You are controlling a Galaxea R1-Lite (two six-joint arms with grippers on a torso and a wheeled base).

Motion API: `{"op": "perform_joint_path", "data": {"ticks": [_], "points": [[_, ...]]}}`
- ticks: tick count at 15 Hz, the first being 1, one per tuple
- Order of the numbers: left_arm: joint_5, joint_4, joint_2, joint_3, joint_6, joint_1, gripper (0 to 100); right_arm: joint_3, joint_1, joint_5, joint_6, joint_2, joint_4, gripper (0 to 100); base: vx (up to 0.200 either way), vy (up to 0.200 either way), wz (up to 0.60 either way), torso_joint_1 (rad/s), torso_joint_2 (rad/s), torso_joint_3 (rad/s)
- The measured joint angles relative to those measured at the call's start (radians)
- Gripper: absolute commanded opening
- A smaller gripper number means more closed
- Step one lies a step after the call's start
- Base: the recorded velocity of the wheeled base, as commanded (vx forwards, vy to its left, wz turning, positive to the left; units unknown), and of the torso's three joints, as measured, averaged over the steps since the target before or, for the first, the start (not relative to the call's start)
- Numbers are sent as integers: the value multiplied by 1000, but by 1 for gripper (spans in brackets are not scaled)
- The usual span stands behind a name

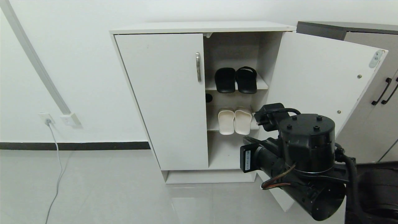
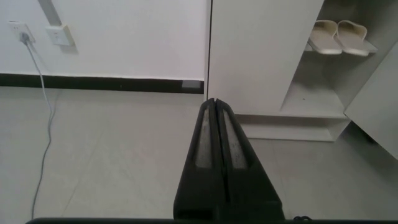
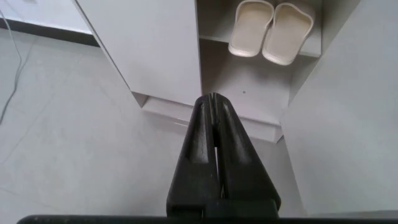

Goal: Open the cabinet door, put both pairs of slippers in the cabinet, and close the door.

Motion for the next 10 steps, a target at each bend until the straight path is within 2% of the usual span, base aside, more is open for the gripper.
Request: {"op": "perform_joint_path", "data": {"ticks": [10], "points": [[0, 0, 0, 0, 2, 0, 0, 23, -7, 2, -4, -10, -1, 0, 0, 0, 0, 0, 0, 0]]}}
